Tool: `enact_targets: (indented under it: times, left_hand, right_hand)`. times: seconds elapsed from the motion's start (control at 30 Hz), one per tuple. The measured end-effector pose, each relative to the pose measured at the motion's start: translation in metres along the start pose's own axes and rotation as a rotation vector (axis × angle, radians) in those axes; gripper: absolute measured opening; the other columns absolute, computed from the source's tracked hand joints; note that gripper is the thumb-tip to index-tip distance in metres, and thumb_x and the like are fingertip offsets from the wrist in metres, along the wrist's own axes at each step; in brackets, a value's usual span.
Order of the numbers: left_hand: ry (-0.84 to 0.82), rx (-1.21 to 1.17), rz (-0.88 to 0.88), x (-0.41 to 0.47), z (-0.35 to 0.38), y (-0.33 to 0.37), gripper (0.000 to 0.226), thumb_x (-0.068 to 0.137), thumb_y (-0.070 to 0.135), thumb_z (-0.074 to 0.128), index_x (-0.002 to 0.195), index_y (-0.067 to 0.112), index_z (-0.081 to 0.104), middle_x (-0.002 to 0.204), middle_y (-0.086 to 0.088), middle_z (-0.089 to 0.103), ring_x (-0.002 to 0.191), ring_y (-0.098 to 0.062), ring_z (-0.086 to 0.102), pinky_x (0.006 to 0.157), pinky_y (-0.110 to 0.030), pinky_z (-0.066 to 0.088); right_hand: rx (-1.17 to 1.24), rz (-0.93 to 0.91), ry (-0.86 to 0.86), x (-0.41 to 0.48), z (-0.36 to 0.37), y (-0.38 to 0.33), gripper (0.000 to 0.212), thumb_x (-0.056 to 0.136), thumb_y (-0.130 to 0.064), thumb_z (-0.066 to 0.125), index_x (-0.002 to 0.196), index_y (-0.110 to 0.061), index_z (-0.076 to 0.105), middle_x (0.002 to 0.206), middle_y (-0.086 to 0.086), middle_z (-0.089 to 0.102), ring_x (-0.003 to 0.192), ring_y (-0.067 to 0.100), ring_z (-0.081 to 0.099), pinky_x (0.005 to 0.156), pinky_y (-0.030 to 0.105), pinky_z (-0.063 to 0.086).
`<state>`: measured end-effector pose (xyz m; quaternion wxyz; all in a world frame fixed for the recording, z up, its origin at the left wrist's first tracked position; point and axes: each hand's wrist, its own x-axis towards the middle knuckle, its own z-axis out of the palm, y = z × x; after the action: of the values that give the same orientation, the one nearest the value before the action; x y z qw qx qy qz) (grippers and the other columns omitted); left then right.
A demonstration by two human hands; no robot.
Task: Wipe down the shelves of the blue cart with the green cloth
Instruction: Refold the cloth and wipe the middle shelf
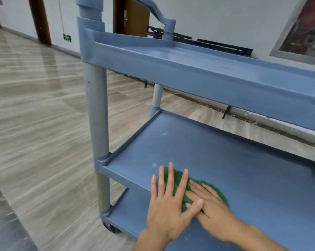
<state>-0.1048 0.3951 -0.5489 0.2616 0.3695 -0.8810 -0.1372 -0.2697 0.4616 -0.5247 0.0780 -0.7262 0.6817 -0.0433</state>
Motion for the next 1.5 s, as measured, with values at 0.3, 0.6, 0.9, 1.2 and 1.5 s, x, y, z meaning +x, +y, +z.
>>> enact_targets:
  times: [0.3,0.6,0.9,1.2,1.5]
  left_hand:
    - [0.003,0.058,0.093,-0.002,0.005,-0.012,0.080,0.093,0.075,0.035,0.156,0.025,0.035,0.164,-0.014,0.025,0.150,-0.035,0.027,0.111,-0.052,0.027]
    - [-0.020,0.104,0.099,0.053,-0.004,-0.010,0.077,0.096,0.075,0.016,0.156,0.028,0.033,0.166,-0.016,0.012,0.154,-0.035,0.006,0.119,-0.059,0.005]
    - [-0.072,0.180,0.073,0.066,0.018,-0.017,0.086,0.089,0.083,0.021,0.149,0.028,0.046,0.160,-0.018,0.030,0.148,-0.038,0.026,0.108,-0.064,0.021]
    - [0.019,0.205,0.127,0.069,0.024,-0.018,0.093,0.079,0.091,0.033,0.148,0.031,0.049,0.157,-0.016,0.038,0.145,-0.036,0.035,0.107,-0.063,0.028]
    - [0.048,0.124,0.137,0.064,0.013,-0.015,0.087,0.087,0.087,0.016,0.159,0.037,0.019,0.166,-0.013,0.016,0.153,-0.040,0.010,0.113,-0.064,0.010]
  right_hand:
    - [-0.058,-0.030,-0.080,0.004,-0.011,0.003,0.053,0.108,-0.046,0.029,0.158,-0.049,0.012,0.167,-0.026,-0.009,0.151,-0.007,-0.015,0.127,0.029,-0.004]
    - [0.019,-0.222,-0.037,0.033,-0.026,0.033,0.053,0.107,-0.042,0.040,0.157,-0.047,0.024,0.166,-0.023,0.016,0.153,-0.001,0.014,0.124,0.045,0.023]
    - [0.040,-0.095,0.059,0.157,-0.035,0.148,0.049,0.106,-0.032,0.048,0.153,-0.039,0.037,0.167,-0.005,0.027,0.156,0.012,0.019,0.127,0.039,0.018]
    - [-0.068,0.607,0.213,0.290,-0.040,0.209,0.054,0.109,-0.042,0.024,0.161,-0.032,0.017,0.171,0.004,0.007,0.157,0.031,-0.003,0.125,0.057,0.008]
    - [-0.017,0.613,0.188,0.279,-0.040,0.155,0.052,0.108,-0.038,0.025,0.159,-0.024,0.027,0.162,0.014,0.035,0.144,0.039,0.037,0.117,0.053,0.032]
